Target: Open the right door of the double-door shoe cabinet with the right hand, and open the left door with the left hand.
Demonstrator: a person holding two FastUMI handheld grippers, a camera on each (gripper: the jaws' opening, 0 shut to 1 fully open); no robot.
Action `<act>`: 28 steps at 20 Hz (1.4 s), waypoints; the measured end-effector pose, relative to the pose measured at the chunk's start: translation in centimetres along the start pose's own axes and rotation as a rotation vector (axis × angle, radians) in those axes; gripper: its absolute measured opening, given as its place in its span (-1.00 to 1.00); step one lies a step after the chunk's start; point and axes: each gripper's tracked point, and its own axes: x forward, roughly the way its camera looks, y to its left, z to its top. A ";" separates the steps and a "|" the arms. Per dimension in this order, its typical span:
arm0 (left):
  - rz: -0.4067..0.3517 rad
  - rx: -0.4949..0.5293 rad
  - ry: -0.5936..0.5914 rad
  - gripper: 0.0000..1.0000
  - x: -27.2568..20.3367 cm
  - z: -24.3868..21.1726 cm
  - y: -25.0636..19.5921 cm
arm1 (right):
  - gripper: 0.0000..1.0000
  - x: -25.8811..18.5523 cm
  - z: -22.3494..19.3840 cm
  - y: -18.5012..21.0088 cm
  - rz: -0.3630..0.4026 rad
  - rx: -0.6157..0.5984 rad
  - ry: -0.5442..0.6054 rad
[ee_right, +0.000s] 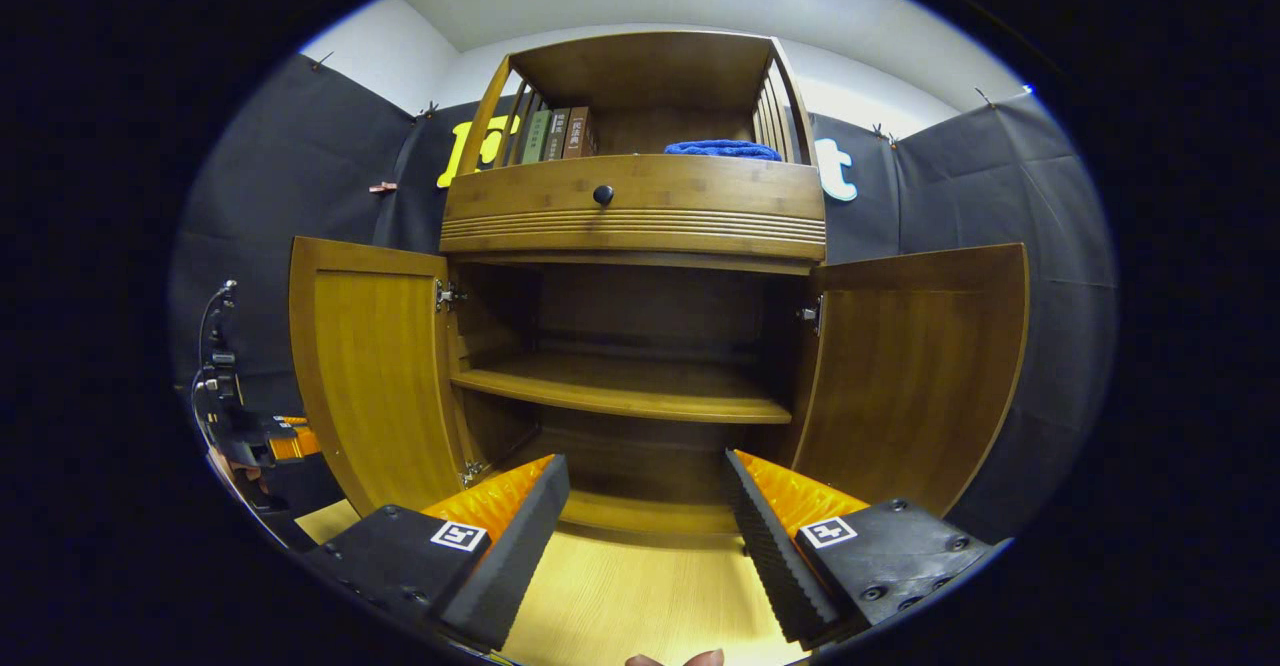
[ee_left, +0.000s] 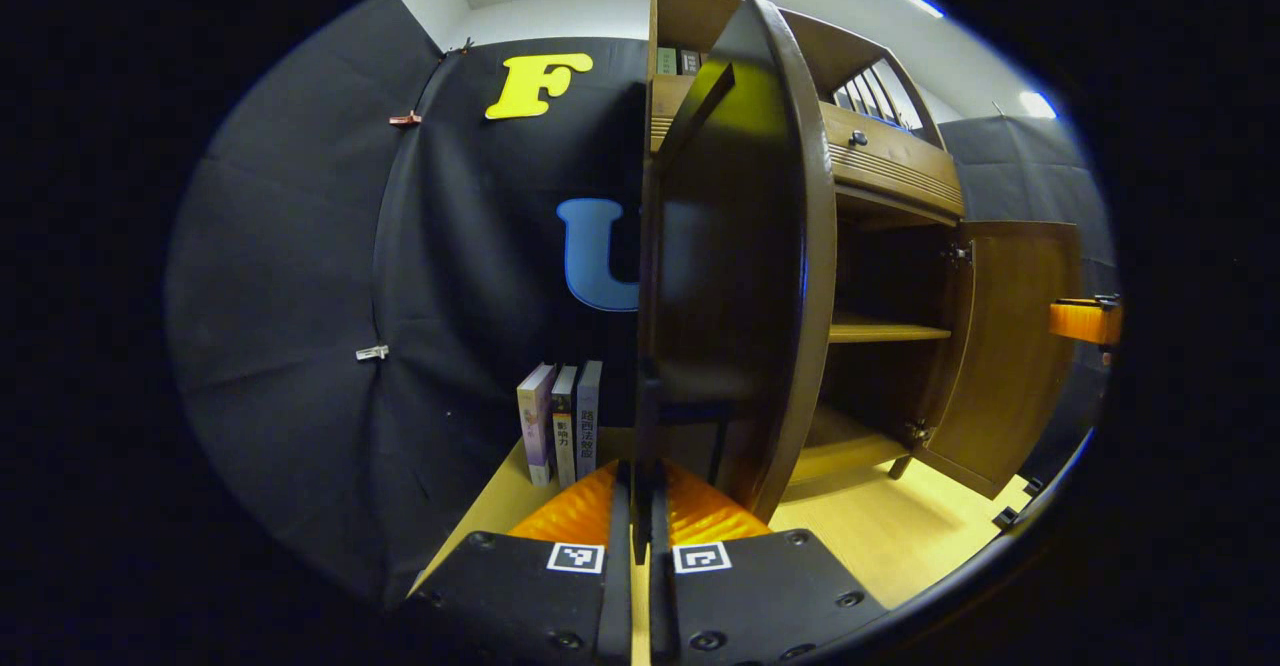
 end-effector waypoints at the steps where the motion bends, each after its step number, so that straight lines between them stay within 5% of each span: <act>1: 0.003 -0.006 -0.005 -0.78 -0.1 0.2 0.1 | 0.95 0.1 0.0 0.0 0.001 -0.004 0.001; 12: 0.051 0.014 -0.038 -0.78 -3.0 0.7 0.1 | 0.95 0.6 0.3 -1.0 0.011 0.015 0.005; 24: 0.085 -0.093 -0.139 -0.80 -8.4 2.9 0.2 | 0.96 1.8 1.1 0.4 0.046 0.024 -0.007; 28: 0.043 -0.103 -0.209 -0.31 -10.1 4.7 -1.5 | 0.95 1.8 0.6 1.8 0.065 0.018 -0.008</act>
